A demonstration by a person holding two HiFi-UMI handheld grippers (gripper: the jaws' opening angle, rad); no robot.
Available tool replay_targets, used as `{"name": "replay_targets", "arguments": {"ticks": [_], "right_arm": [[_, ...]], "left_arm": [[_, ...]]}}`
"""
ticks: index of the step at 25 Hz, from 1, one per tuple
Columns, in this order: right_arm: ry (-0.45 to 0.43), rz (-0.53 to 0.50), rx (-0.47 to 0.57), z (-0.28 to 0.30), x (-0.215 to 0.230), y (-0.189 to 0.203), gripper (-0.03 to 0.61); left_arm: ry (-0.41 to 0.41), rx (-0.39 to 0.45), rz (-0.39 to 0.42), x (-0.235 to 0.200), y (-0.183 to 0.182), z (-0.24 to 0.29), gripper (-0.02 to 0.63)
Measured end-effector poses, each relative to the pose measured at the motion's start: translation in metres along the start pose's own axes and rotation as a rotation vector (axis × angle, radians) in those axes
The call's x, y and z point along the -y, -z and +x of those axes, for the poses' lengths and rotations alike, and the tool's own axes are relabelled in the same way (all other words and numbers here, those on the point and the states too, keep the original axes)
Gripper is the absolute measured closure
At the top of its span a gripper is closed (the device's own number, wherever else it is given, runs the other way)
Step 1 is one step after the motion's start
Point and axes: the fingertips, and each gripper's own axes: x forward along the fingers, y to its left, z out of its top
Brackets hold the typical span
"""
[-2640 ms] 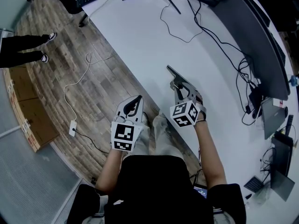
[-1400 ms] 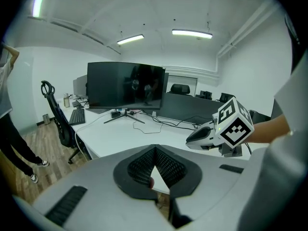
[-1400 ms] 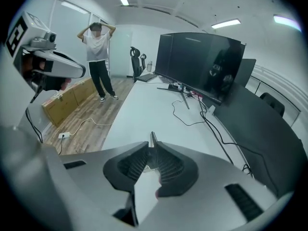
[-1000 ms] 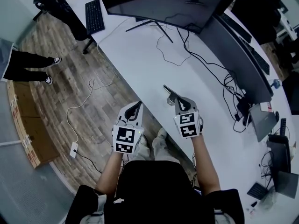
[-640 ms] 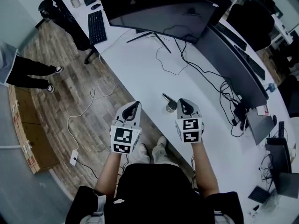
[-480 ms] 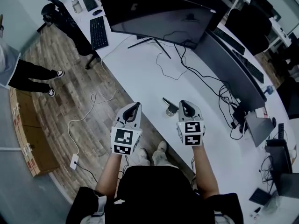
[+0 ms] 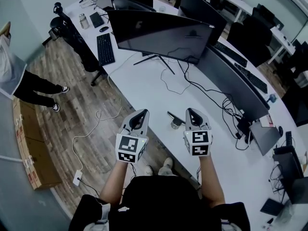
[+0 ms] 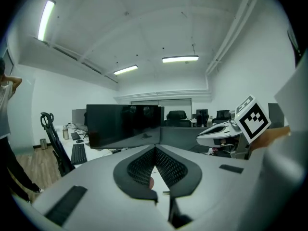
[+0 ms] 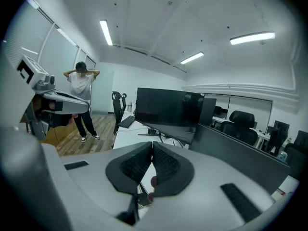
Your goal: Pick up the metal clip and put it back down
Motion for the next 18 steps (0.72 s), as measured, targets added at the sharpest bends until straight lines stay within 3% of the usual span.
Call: {"name": "replay_targets", "arguments": {"ticks": [6,18], "right_arm": [[0.027,-0.007,0.068,-0.023,0.009,-0.028,0.554],[0.036,-0.007,0.160,-0.054,0.016,-0.058,0.554]], "left_arm": [[-0.015,0.081,0.098,0.006,-0.028,-0.010,0.604],[-0.060,0.165,0.110,0.003,-0.067,-0.031,0.604]]}}
